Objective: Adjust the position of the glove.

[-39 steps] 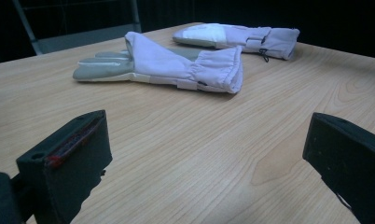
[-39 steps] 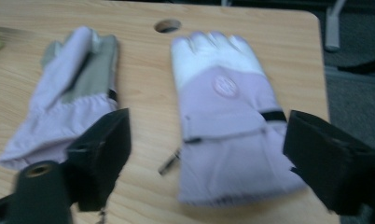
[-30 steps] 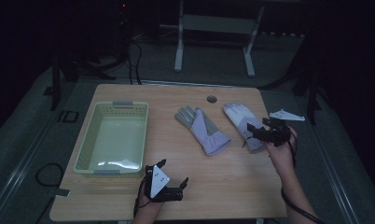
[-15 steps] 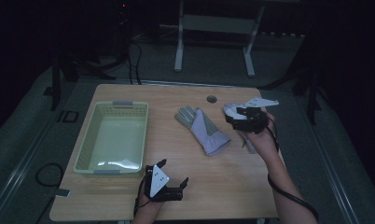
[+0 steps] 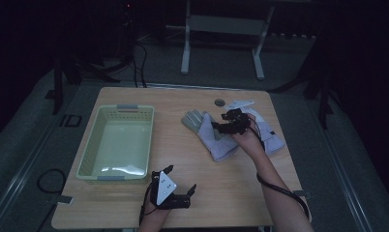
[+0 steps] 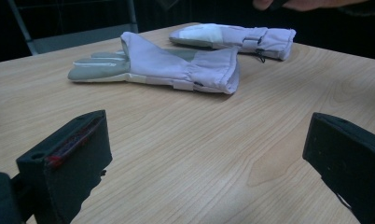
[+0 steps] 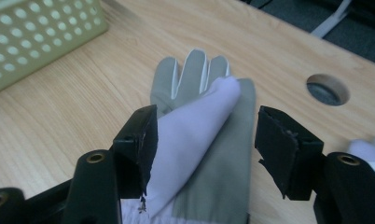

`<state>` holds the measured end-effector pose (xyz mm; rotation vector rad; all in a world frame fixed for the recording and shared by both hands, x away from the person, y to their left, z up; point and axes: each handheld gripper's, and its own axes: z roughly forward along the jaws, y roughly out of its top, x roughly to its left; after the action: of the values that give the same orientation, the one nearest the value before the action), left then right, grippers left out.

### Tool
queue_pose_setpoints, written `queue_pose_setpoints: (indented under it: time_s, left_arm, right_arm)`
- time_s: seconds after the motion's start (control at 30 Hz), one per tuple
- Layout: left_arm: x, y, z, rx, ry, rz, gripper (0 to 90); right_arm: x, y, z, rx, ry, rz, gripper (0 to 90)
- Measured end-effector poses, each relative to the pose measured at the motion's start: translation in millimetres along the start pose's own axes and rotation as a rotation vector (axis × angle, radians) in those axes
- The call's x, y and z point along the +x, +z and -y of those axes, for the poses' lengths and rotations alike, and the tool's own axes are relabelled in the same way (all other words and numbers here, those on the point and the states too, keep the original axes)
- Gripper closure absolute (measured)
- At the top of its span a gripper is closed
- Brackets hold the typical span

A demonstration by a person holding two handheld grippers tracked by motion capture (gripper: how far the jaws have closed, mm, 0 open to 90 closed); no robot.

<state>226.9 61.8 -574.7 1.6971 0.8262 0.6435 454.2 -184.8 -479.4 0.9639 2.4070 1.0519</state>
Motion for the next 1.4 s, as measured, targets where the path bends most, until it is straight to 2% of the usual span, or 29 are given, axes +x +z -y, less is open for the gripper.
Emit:
queue_pose_setpoints:
  time_s: [0.1,0.13,0.27,0.43,0.5,0.53,0.67,0.73,0.77,0.87,0.97,1.07,1.2,1.33,1.4]
  left_arm:
    - [0.7,-1.1,0.3,0.005,-0.004,0.005,1.0]
    - [0.7,-1.1,0.3,0.005,-0.004,0.005,1.0]
    - [-0.2,-1.5,0.4,0.005,0.006,0.004,1.0]
    - [-0.2,-1.5,0.5,0.005,0.006,0.004,1.0]
    - [-0.3,-1.4,0.4,0.005,0.005,0.003,1.0]
    - [-0.4,-1.3,0.4,0.005,0.005,0.002,1.0]
    - [0.2,-1.1,0.3,0.008,0.0,0.003,1.0]
    - [0.5,-1.1,0.3,0.009,-0.002,0.005,1.0]
    - [0.4,-1.0,0.3,0.007,-0.005,0.005,1.0]
    - [0.4,-1.1,0.3,0.006,-0.002,0.008,1.0]
    - [0.7,-1.3,0.3,0.007,-0.002,0.009,1.0]
    - [0.8,-1.1,0.3,0.007,-0.004,0.008,1.0]
    - [0.7,-1.0,0.2,0.008,-0.002,0.005,1.0]
    - [1.3,-0.9,0.1,0.01,-0.007,0.002,1.0]
    - [1.3,-0.7,0.1,0.011,-0.011,0.001,1.0]
  right_arm:
    - [-0.6,14.1,3.0,0.033,-0.001,0.001,39.4]
    - [-0.6,14.1,3.0,0.033,-0.001,0.001,39.4]
    - [-5.0,33.0,7.4,0.068,0.019,-0.001,41.7]
    - [-6.7,51.9,16.9,0.135,0.005,0.036,41.8]
    - [-9.5,59.0,22.0,0.175,0.037,0.031,42.6]
    - [-9.7,61.1,23.8,0.183,0.052,0.021,45.3]
    - [-6.9,61.8,22.7,0.198,0.039,-0.01,62.8]
    - [-5.1,62.3,21.1,0.213,0.034,-0.011,71.8]
    - [-4.1,61.9,20.5,0.216,0.035,-0.002,77.9]
    - [-2.1,59.6,19.4,0.213,0.072,0.019,83.1]
    - [0.8,50.4,14.7,0.189,0.121,0.04,83.9]
    - [3.6,36.6,11.0,0.13,0.17,0.043,84.2]
    - [8.5,14.1,2.8,0.061,0.24,0.08,84.9]
    - [16.5,-4.1,-3.6,0.037,0.298,0.095,85.0]
    - [22.3,-12.0,-3.6,0.011,0.339,0.118,85.0]
